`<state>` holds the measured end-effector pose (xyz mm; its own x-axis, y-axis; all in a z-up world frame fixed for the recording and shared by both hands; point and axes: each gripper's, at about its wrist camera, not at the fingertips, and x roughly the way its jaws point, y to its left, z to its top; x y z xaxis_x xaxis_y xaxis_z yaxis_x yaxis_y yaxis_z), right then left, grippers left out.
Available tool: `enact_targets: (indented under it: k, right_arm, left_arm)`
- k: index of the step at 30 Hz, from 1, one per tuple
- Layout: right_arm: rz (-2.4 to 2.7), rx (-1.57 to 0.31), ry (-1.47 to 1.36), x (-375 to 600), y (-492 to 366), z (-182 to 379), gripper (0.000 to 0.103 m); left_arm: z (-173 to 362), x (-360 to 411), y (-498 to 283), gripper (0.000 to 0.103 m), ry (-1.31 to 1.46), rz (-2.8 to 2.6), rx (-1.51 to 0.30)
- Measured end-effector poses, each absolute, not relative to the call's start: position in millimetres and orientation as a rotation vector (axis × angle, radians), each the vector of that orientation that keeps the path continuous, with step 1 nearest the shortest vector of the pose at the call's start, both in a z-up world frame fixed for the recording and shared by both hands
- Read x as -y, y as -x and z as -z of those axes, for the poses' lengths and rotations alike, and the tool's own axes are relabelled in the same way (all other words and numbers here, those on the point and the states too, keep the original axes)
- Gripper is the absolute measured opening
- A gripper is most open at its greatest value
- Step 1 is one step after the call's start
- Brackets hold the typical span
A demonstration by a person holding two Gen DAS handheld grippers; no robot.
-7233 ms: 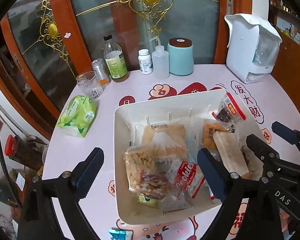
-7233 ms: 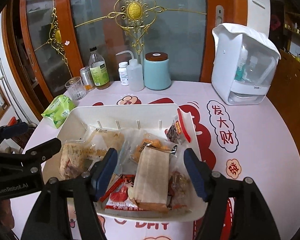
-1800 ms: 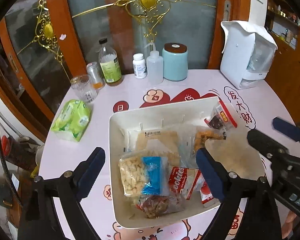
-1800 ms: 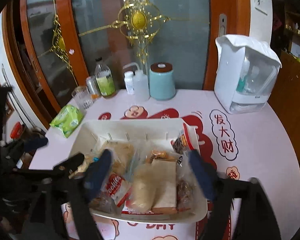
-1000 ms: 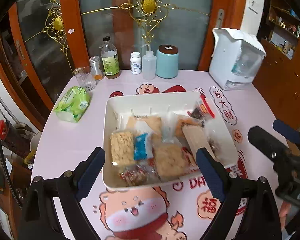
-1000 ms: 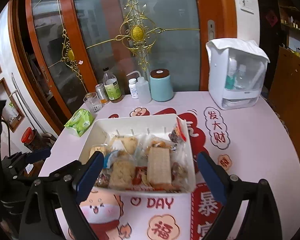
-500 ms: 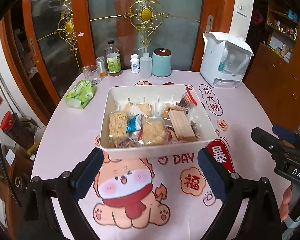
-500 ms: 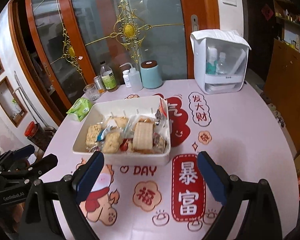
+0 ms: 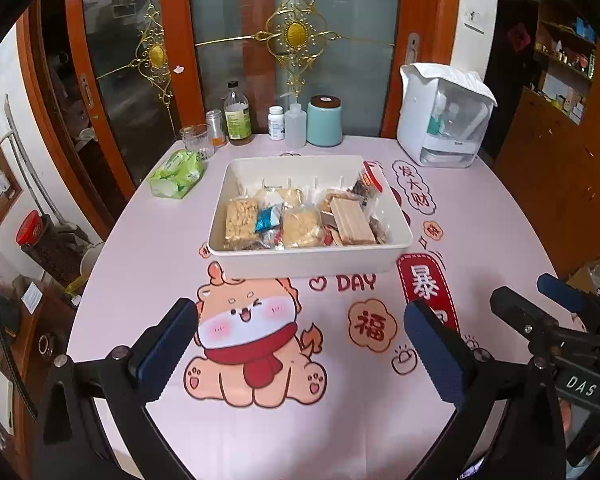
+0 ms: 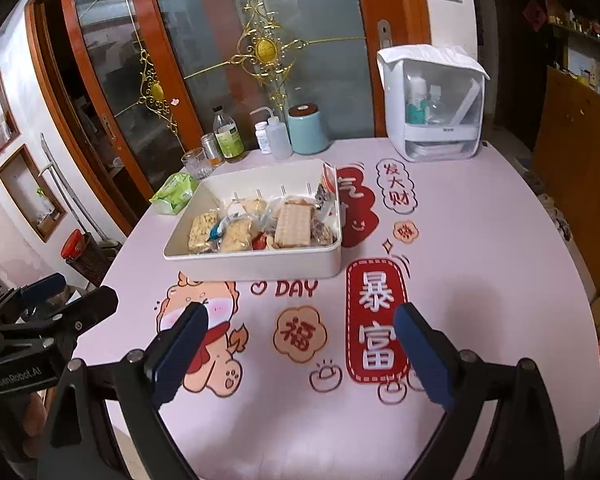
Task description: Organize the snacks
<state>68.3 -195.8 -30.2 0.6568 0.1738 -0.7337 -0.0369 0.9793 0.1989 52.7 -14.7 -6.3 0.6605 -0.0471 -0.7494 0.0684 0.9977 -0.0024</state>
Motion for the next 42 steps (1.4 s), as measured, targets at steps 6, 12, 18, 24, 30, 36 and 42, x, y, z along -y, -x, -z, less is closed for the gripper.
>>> enact_targets:
  k: [6, 12, 18, 24, 30, 36, 42]
  right_arm:
    - [-0.053, -0.822, -0.169, 186, -52, 23, 0.095]
    - [0.009, -0.829, -0.167, 174, -50, 22, 0.095]
    - [0.038, -0.846, -0.150, 159, -54, 21, 0.095]
    - [0.052, -0.856, -0.140, 149, -57, 22, 0.095]
    - [0.056, -0.851, -0.145, 147, -59, 23, 0.095]
    - [0.057, -0.850, -0.143, 146, -60, 23, 0.095]
    - [0.054, -0.857, -0.147, 148, -63, 24, 0.095]
  left_arm:
    - [4, 19, -35, 0.102, -0.051, 0.085, -0.837]
    - [0, 13, -27, 0.102, -0.080, 0.086, -0.822]
    - [0, 3, -31, 0.102, -0.091, 0.089, -0.828]
    - [4, -14, -42, 0.102, -0.067, 0.086, -0.853]
    - [12, -20, -52, 0.102, -0.053, 0.086, -0.880]
    - [13, -20, -56, 0.102, -0.050, 0.087, -0.884]
    - [14, -19, -58, 0.102, -0.051, 0.086, -0.889]
